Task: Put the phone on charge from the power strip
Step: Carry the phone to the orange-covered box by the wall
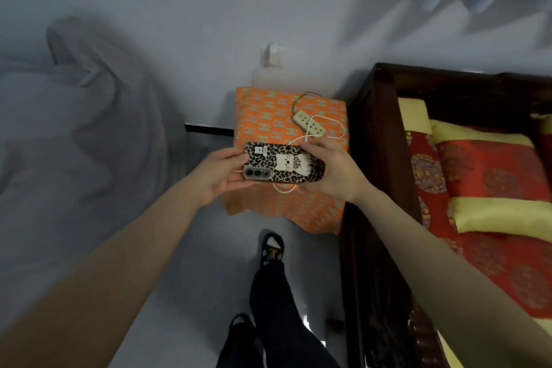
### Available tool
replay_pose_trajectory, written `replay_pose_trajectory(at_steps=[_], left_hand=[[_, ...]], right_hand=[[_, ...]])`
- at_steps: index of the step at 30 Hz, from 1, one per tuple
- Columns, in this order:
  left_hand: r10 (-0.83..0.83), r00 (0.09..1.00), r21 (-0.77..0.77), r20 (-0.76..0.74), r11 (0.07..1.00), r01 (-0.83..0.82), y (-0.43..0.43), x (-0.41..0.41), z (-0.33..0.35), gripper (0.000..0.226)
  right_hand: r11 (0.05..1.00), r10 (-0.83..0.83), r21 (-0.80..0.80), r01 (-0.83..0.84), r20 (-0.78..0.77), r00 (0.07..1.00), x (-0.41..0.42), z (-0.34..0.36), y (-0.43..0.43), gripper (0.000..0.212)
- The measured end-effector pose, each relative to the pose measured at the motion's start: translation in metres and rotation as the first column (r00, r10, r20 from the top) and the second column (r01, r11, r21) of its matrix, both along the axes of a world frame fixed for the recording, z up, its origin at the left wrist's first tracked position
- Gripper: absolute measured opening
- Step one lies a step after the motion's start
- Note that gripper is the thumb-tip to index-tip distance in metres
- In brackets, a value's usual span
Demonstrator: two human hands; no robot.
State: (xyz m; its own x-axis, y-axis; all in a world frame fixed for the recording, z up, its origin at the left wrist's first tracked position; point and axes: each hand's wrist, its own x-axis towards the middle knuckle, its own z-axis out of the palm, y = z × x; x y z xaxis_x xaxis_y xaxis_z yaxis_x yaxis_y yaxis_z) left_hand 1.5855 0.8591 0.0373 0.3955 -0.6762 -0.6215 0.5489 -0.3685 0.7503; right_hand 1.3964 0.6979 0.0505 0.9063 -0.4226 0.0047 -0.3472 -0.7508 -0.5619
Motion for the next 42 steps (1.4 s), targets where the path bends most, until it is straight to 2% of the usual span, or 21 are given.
replay_pose_trajectory(at_steps=[3, 7, 10, 15, 18, 25, 28, 32, 36, 39, 42], left_hand=[[-0.015, 1.000, 0.010, 0.013, 1.000, 0.014, -0.044, 0.027, -0.007, 0.028], [-0.001, 1.000, 0.007, 0.009, 1.000, 0.001, -0.100, 0.063, -0.013, 0.011], [-0.007, 1.000, 0.002, 0.013, 1.000, 0.007, -0.135, 0.088, -0.019, 0.019], [0.017, 1.000, -0.002, -0.022, 1.000, -0.017, -0.178, 0.119, -0.038, 0.010], [-0.017, 0.999, 0.008, -0.029, 1.000, 0.017, -0.203, 0.140, -0.056, 0.018], [-0.107, 0.990, 0.030, -0.097, 0.993, 0.110, -0.246, 0.168, -0.092, 0.009], [-0.145, 0.984, 0.013, -0.108, 0.989, 0.147, -0.262, 0.176, -0.106, 0.012], [-0.124, 0.985, -0.001, -0.118, 0.992, 0.125, -0.279, 0.182, -0.135, 0.028], [-0.126, 0.987, 0.024, -0.098, 0.991, 0.129, -0.283, 0.186, -0.178, 0.021], [-0.127, 0.989, 0.061, -0.071, 0.989, 0.132, -0.272, 0.189, -0.207, 0.013], [-0.088, 0.993, 0.102, -0.080, 0.990, 0.096, -0.251, 0.194, -0.232, 0.011]], right_hand=[[1.000, -0.016, -0.009, 0.016, 0.013, 1.000, 0.024, -0.007, -0.043, 0.083], [0.999, -0.031, -0.026, 0.031, 0.023, 0.999, 0.060, -0.010, -0.096, 0.082], [0.999, -0.040, -0.021, 0.040, 0.000, 0.999, 0.084, -0.010, -0.130, 0.083], [0.998, -0.025, -0.054, 0.023, -0.031, 0.999, 0.119, -0.019, -0.175, 0.084], [0.997, -0.053, -0.050, 0.050, -0.062, 0.997, 0.135, -0.033, -0.196, 0.083], [0.988, -0.154, -0.004, 0.155, -0.130, 0.980, 0.154, -0.055, -0.217, 0.083], [0.980, -0.199, -0.017, 0.198, -0.111, 0.974, 0.158, -0.065, -0.225, 0.081], [0.971, -0.235, 0.009, 0.238, -0.115, 0.965, 0.168, -0.097, -0.235, 0.081], [0.969, -0.235, 0.038, 0.242, -0.131, 0.963, 0.173, -0.142, -0.239, 0.082], [0.957, -0.238, 0.132, 0.257, -0.144, 0.961, 0.172, -0.177, -0.232, 0.085], [0.889, -0.364, 0.235, 0.393, -0.158, 0.918, 0.159, -0.208, -0.217, 0.082]])
